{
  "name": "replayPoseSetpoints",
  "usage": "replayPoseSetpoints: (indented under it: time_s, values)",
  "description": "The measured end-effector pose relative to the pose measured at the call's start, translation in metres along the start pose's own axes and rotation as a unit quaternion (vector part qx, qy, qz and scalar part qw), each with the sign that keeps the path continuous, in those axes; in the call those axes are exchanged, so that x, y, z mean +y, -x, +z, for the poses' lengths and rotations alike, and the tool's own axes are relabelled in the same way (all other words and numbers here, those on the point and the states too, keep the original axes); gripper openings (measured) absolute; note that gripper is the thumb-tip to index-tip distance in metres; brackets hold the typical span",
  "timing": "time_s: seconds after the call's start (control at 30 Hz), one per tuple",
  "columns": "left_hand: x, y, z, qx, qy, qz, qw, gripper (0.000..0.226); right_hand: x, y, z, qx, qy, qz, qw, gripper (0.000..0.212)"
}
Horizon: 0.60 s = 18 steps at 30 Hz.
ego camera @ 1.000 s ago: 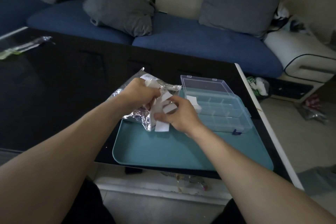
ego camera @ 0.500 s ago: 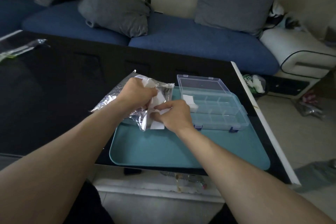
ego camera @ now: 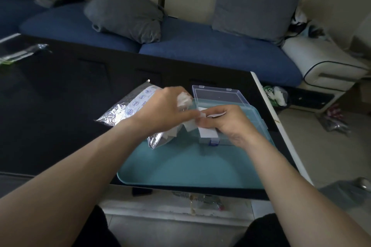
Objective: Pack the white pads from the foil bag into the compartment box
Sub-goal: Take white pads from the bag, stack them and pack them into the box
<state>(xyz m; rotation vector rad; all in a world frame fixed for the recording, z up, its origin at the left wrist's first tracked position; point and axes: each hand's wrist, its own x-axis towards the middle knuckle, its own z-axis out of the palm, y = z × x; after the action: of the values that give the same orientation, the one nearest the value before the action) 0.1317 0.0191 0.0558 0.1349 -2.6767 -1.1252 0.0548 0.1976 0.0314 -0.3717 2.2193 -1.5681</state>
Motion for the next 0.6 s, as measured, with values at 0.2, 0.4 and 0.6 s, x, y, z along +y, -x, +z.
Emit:
replayPoseSetpoints:
  time_s: [0.2,0.4,0.6]
  values:
    - [-0.002,-0.001,0.01,-0.06,-0.003,0.021,0.998,0.026,-0.002,0.007,-0.014,-0.055,-0.064,0.004,0.996,0.042]
    - [0.001,-0.005,0.009,0.011,0.06,-0.101,0.993,0.007,0.003,0.003,-0.028,-0.014,-0.114,0.035,0.993,0.031]
    - [-0.003,-0.008,0.01,0.004,0.072,-0.163,0.984,0.018,0.006,0.006,-0.023,-0.039,0.015,0.05,0.998,0.065]
